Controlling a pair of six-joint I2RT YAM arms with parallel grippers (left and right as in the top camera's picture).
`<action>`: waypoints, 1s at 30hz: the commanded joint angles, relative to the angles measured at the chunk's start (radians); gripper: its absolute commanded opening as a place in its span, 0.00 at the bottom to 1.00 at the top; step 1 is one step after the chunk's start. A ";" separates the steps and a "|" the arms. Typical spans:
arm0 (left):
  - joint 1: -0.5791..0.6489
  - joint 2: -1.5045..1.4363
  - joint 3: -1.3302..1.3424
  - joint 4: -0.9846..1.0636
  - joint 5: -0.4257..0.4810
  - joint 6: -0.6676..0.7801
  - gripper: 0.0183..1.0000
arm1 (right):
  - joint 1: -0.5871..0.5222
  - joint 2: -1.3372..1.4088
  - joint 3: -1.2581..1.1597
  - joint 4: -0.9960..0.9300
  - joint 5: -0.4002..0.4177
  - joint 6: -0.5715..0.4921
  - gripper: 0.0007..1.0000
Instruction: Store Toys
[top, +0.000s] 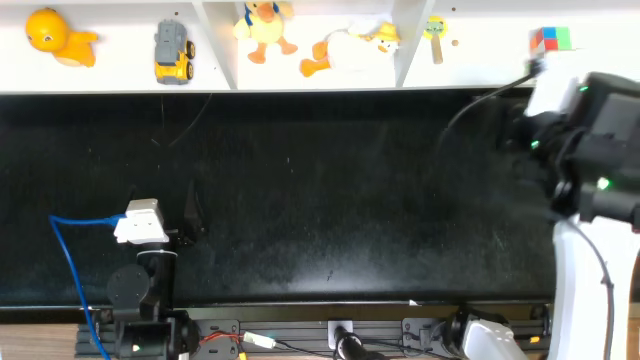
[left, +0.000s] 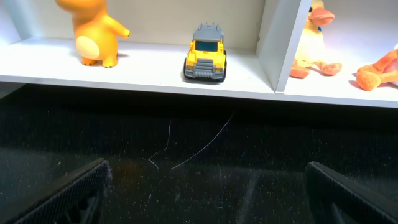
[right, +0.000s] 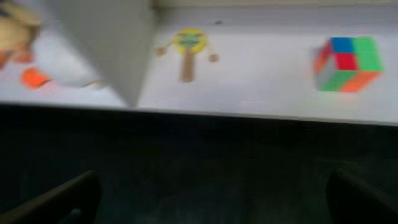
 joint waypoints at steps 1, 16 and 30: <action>-0.008 -0.010 -0.006 0.004 -0.005 -0.018 1.00 | 0.085 -0.102 0.008 -0.048 0.001 0.004 1.00; -0.008 -0.010 -0.006 0.004 -0.005 -0.018 1.00 | 0.128 -0.169 0.007 -0.258 0.001 0.069 1.00; -0.008 -0.010 -0.006 0.004 -0.005 -0.018 1.00 | 0.128 -0.179 0.005 -0.258 0.002 0.069 1.00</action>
